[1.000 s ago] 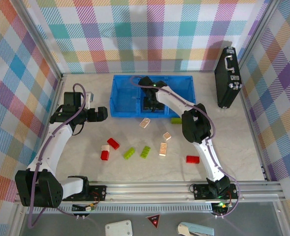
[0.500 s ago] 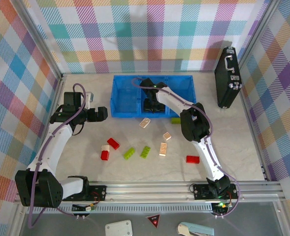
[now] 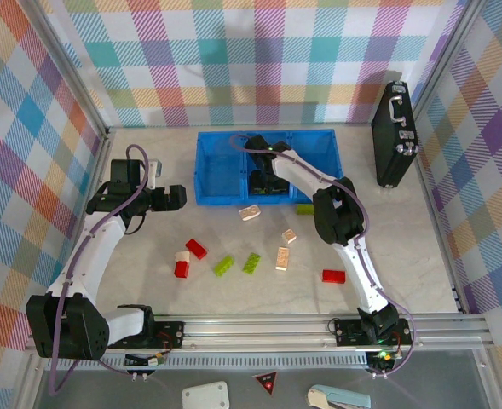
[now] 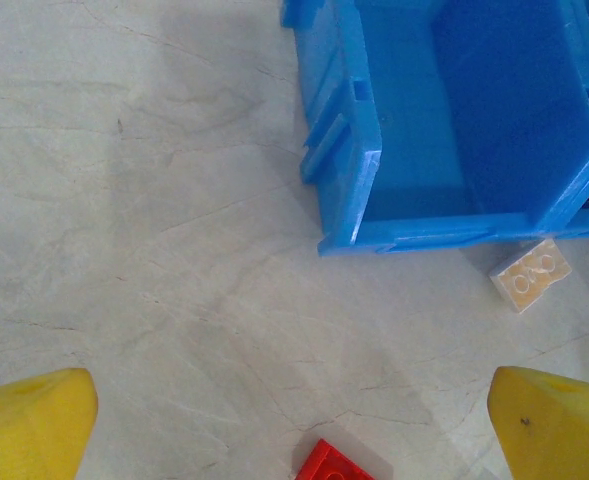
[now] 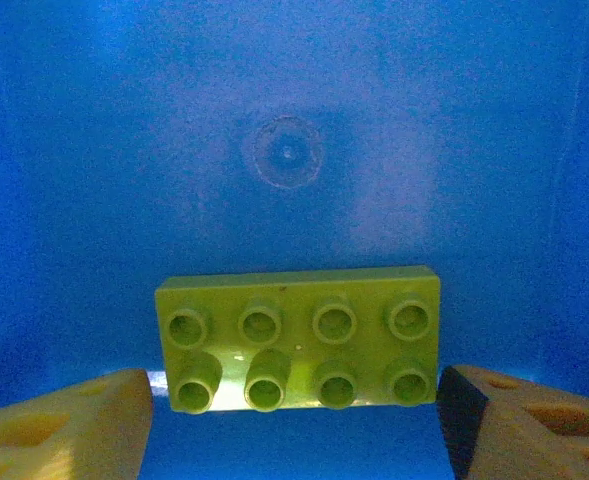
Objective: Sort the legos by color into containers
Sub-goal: Place the lego in the container, then pick up the lego from the bottom-left of the table.
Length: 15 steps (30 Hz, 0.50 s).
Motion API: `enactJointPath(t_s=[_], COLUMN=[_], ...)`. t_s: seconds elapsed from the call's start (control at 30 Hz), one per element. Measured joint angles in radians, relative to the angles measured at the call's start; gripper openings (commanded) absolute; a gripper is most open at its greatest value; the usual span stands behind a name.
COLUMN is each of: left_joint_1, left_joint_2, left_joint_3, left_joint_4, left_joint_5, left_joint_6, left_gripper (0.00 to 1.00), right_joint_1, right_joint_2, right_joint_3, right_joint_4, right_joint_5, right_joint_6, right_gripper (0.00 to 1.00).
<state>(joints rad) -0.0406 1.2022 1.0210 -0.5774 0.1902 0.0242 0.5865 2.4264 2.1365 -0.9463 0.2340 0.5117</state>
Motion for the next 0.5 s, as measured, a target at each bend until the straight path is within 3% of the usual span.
enactJointPath(t_s=[0.5], left_joint_1=[0.000], left_joint_2=[-0.006], left_joint_3=[-0.003], left_joint_4=[0.000], left_joint_5=[0.000], left_joint_6=[0.000], left_gripper=[1.00], right_joint_1=[0.005], right_joint_2=[-0.206], right_joint_3=[-0.035], right_joint_4=[-0.028], right_joint_5=[-0.011], right_joint_6=[-0.023], right_gripper=[0.75])
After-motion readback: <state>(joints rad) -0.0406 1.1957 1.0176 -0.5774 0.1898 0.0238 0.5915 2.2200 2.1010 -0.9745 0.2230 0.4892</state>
